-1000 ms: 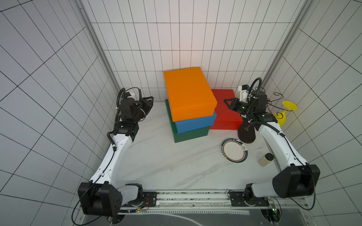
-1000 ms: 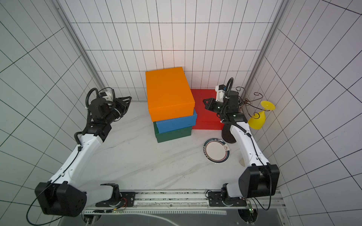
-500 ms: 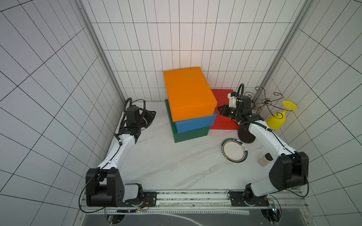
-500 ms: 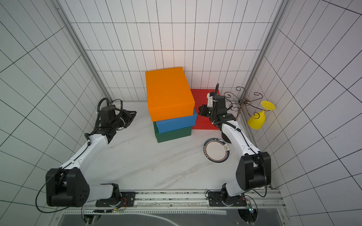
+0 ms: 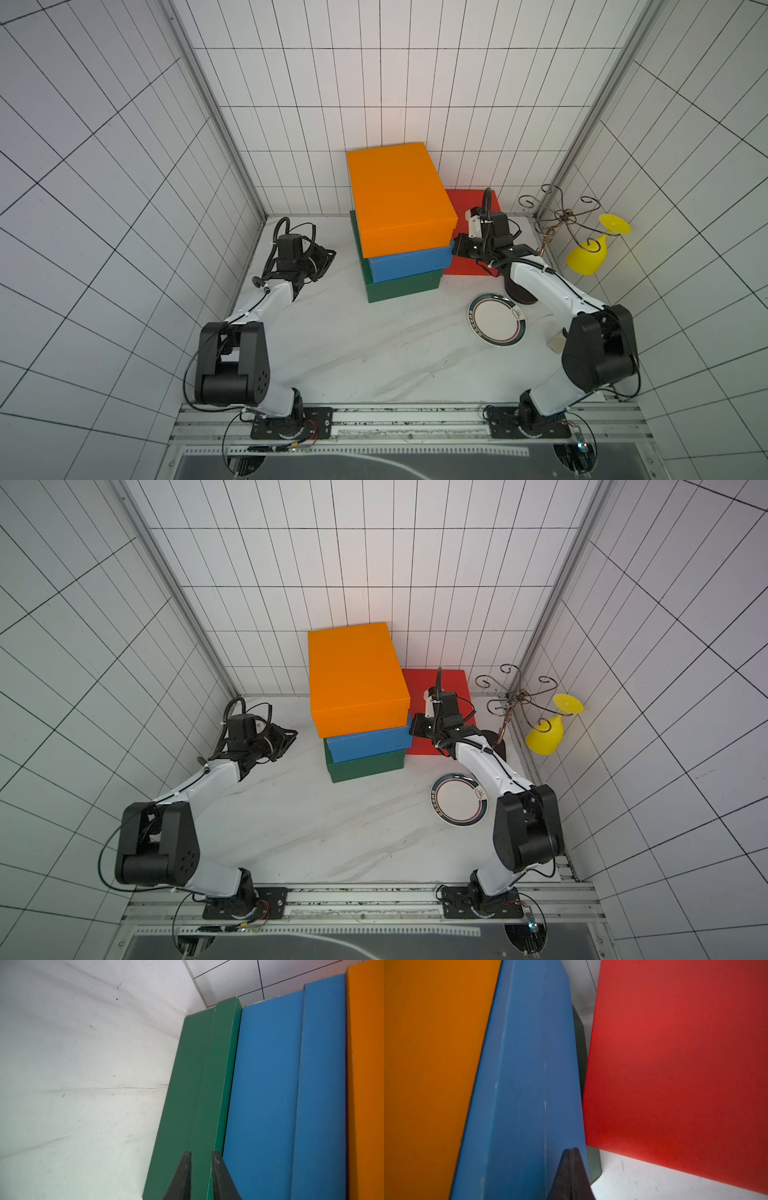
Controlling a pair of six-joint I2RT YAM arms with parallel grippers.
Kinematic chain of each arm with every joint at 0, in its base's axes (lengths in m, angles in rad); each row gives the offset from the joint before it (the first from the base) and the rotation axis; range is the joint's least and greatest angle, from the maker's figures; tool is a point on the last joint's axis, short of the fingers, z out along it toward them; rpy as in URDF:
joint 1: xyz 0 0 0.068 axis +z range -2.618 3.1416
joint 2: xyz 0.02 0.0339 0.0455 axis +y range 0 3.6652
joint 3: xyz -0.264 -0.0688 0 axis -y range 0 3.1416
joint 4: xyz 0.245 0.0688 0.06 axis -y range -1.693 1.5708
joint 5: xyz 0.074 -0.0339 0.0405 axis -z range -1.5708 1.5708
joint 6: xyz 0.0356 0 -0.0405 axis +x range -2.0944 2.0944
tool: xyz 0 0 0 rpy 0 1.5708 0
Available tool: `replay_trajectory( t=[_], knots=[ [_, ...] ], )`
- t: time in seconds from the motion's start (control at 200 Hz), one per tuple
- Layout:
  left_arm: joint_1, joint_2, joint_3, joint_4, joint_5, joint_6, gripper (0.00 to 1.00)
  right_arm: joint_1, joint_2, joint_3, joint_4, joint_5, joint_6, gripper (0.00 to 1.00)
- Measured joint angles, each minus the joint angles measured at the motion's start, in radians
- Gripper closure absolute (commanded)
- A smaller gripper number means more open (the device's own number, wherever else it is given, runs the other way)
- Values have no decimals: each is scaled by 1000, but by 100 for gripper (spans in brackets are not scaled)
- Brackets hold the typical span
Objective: Stack the shoeboxes
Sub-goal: Adjust the shoeboxes at the center of the board.
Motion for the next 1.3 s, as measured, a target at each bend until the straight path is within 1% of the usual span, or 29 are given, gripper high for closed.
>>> replay_trajectory(
  t=[0.25, 0.475, 0.665, 0.895, 1.115, 1.3],
  knots=[
    [8, 49, 0, 7, 8, 17, 80, 11, 38, -17, 33, -6, -4, 100],
    [60, 141, 6, 43, 28, 24, 80, 46, 45, -16, 59, -6, -5, 100],
    [90, 209, 44, 52, 45, 24, 80, 85, 67, -16, 80, 8, -15, 100],
    [119, 267, 126, 70, 56, 23, 80, 80, 110, -24, 76, 68, -19, 100],
    [166, 290, 167, 79, 56, 20, 80, 30, 116, -23, 80, 80, -22, 100],
    [151, 345, 187, 110, 56, 12, 80, 20, 166, -6, 117, 70, -22, 100]
  ],
)
